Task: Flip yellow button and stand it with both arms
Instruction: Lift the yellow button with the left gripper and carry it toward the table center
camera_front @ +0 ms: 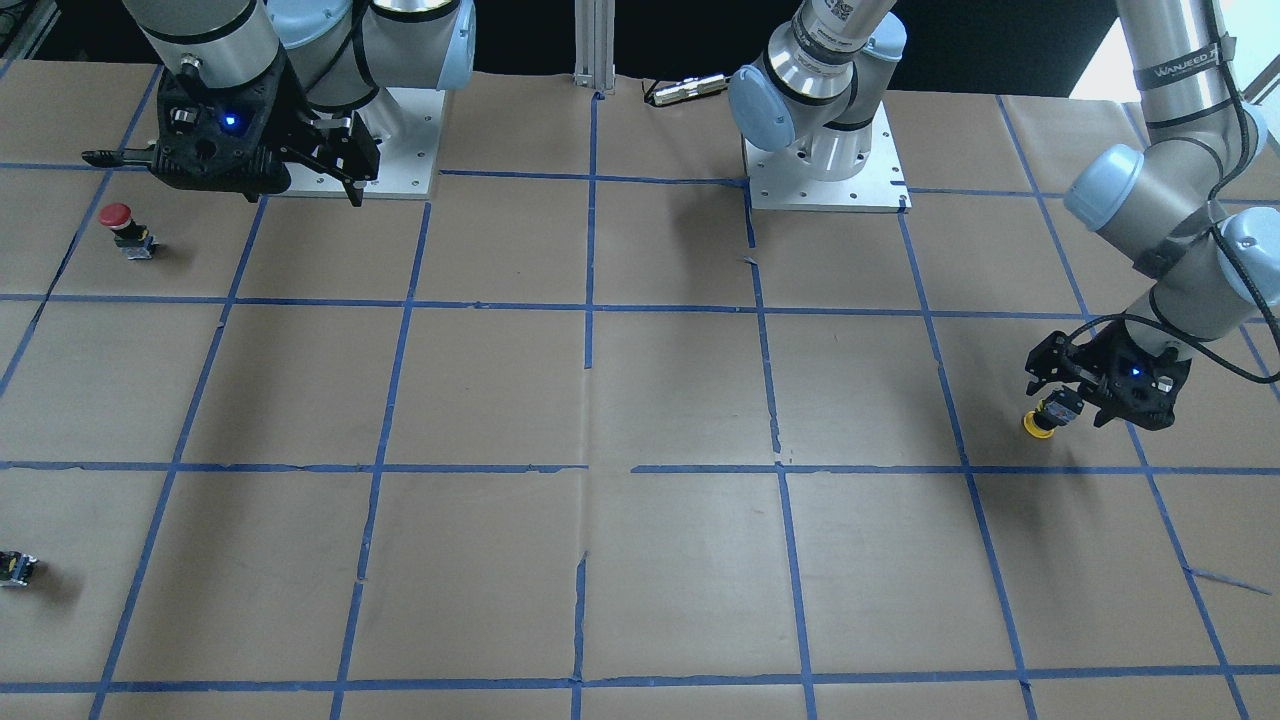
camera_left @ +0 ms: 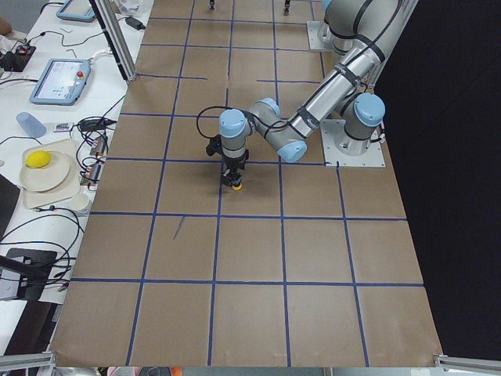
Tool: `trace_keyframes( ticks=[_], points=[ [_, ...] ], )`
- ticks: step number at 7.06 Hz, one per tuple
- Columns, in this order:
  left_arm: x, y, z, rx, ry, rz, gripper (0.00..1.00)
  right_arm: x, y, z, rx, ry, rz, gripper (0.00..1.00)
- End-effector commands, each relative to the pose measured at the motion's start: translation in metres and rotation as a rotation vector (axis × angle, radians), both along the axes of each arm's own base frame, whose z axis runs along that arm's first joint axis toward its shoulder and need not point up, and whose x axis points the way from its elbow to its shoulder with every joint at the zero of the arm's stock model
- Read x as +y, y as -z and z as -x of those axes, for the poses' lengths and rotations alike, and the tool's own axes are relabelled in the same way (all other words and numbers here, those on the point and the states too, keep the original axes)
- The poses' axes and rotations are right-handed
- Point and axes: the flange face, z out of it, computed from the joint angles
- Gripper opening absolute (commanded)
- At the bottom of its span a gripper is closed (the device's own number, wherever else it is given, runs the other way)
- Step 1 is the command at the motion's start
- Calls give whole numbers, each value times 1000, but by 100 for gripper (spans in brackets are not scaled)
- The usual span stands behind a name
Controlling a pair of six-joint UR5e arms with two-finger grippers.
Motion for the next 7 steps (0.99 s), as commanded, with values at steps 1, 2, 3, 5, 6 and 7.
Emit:
trace_keyframes(
  ticks=[1,2,3,5,6,7],
  points=[
    [-1,0,-1,-1,19,3,60,1,2,0,-2,-3,-7,100],
    [0,1,-1,-4,49,-3,36,11,-4,0,-2,-3,-23,100],
    [0,0,-1,-6,53,-1,13,21,-12,0,-2,-3,-19,100],
    [-9,-27,-1,-30,73,39,2,29,-15,-1,-5,-11,-13,100],
    [-12,-42,10,-3,82,40,2,29,-13,-1,-6,-12,-18,100],
    [-11,-63,30,103,81,44,2,30,-12,-1,-5,-11,-19,100]
  ],
)
